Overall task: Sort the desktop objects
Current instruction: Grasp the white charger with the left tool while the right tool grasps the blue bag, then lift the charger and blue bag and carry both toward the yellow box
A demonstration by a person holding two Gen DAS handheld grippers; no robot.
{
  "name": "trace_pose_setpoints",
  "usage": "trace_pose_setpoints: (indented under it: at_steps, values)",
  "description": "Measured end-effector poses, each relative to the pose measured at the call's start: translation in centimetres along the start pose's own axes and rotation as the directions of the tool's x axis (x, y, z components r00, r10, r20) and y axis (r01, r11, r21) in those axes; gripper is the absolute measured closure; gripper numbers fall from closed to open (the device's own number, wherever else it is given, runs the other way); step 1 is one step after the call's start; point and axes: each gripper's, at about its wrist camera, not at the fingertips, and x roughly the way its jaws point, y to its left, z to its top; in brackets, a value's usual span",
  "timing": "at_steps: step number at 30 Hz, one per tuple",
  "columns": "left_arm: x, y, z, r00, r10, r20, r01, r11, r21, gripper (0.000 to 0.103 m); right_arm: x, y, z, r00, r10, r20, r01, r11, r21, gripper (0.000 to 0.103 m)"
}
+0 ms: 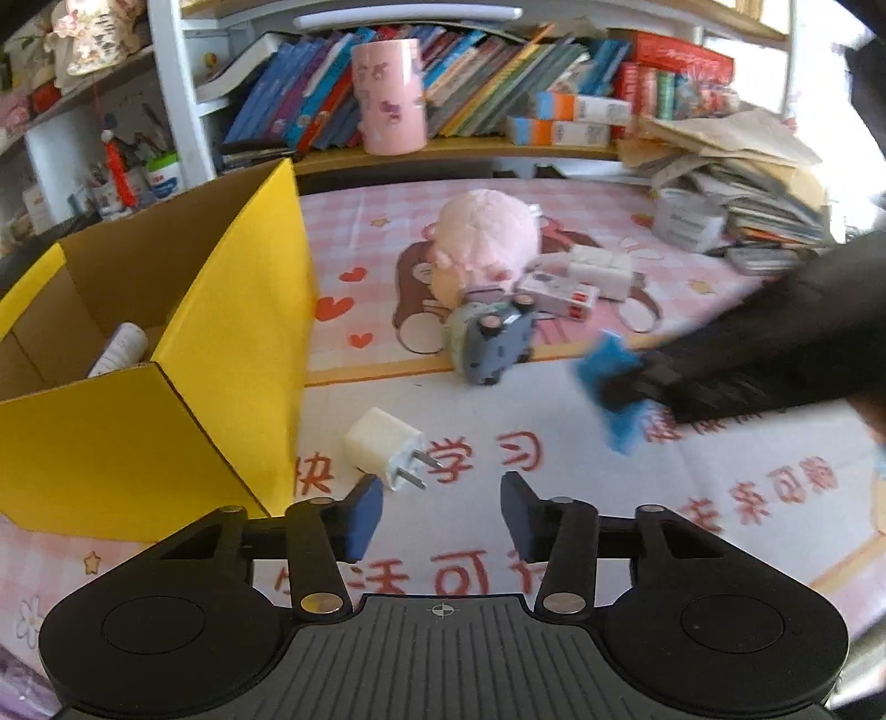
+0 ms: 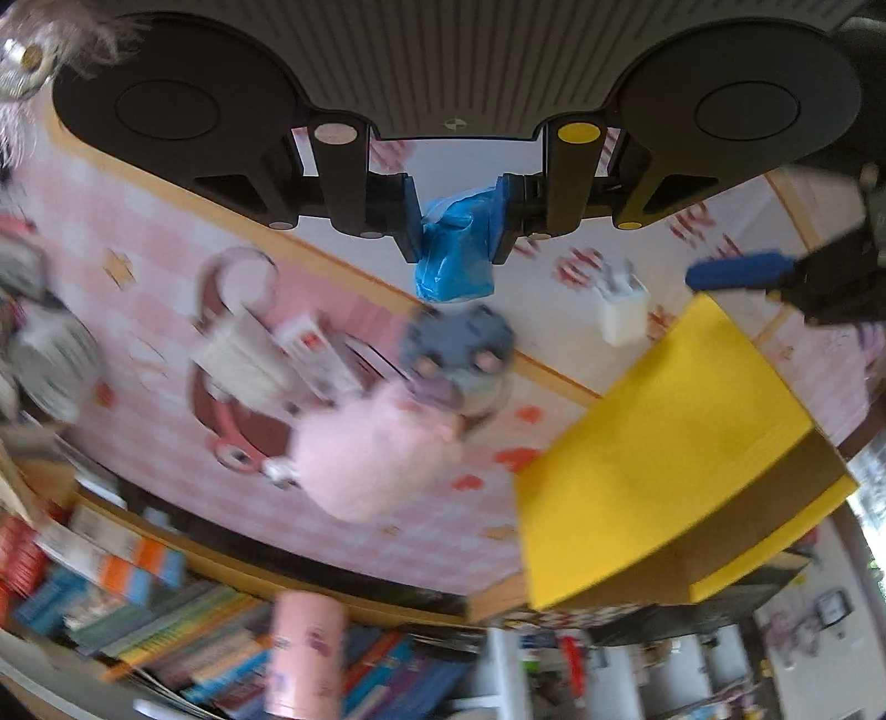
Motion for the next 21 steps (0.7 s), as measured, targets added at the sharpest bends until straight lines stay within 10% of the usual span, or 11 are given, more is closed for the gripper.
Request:
trace_pose_setpoints:
  at_steps: [21]
  values:
    - [4.3,0.1,1.2,0.99,0.142,-0.005,-0.142,0.98,-0.137,0.074,-1.4,0.6,-4.8,1.0,0.002,-0.015,-0.002,0.999,0.033,0.083]
